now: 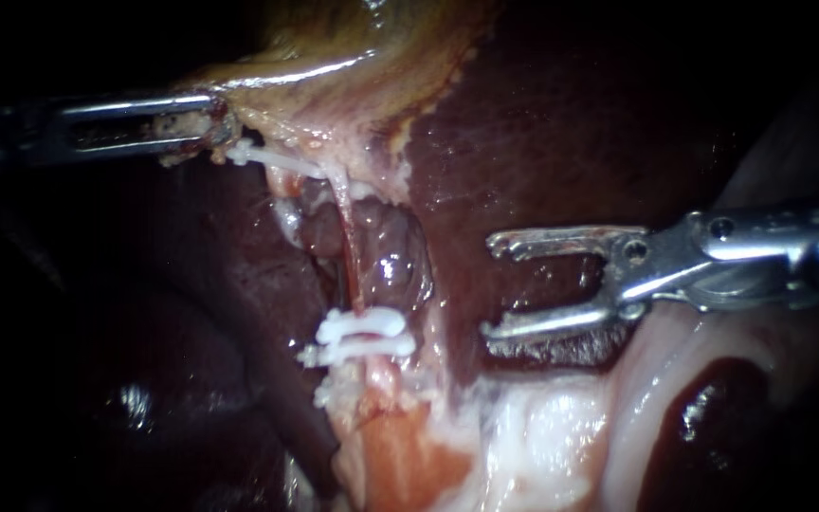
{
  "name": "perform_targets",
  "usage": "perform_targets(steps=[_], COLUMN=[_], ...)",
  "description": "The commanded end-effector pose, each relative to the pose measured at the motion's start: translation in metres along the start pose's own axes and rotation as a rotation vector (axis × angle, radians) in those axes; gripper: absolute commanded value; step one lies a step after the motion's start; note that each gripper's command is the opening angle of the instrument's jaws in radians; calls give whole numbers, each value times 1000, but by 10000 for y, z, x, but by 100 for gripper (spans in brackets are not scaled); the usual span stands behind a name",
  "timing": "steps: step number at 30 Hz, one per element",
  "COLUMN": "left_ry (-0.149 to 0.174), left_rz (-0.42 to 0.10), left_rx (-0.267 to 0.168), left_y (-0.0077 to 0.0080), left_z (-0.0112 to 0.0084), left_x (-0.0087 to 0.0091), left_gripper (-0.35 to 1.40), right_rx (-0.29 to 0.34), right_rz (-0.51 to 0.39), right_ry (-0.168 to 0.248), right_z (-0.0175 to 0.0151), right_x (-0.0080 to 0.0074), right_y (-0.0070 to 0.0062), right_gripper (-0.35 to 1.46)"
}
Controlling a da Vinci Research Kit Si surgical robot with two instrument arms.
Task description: Going back second clip right tube
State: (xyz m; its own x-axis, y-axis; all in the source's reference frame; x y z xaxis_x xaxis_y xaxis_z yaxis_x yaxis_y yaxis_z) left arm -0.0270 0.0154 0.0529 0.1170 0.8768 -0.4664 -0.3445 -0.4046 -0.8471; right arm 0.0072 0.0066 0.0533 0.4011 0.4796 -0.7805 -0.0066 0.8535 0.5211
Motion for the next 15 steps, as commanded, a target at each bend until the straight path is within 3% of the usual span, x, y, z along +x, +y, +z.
perform_targets(steps=[1,15], left_ry=[2,-21], left_rz=[2,24], left_rx=[4,-7], left_y=[-1,-16], left_z=[2,50], left_x=[-3,-39], left_gripper=[-35,-35], right_rx=[-1,4], right_rz=[0,-15], right_ry=[0,0], right_z=[-1,-10], right_x=[-1,-4], right_y=[0,-6], right_gripper=[50,50])
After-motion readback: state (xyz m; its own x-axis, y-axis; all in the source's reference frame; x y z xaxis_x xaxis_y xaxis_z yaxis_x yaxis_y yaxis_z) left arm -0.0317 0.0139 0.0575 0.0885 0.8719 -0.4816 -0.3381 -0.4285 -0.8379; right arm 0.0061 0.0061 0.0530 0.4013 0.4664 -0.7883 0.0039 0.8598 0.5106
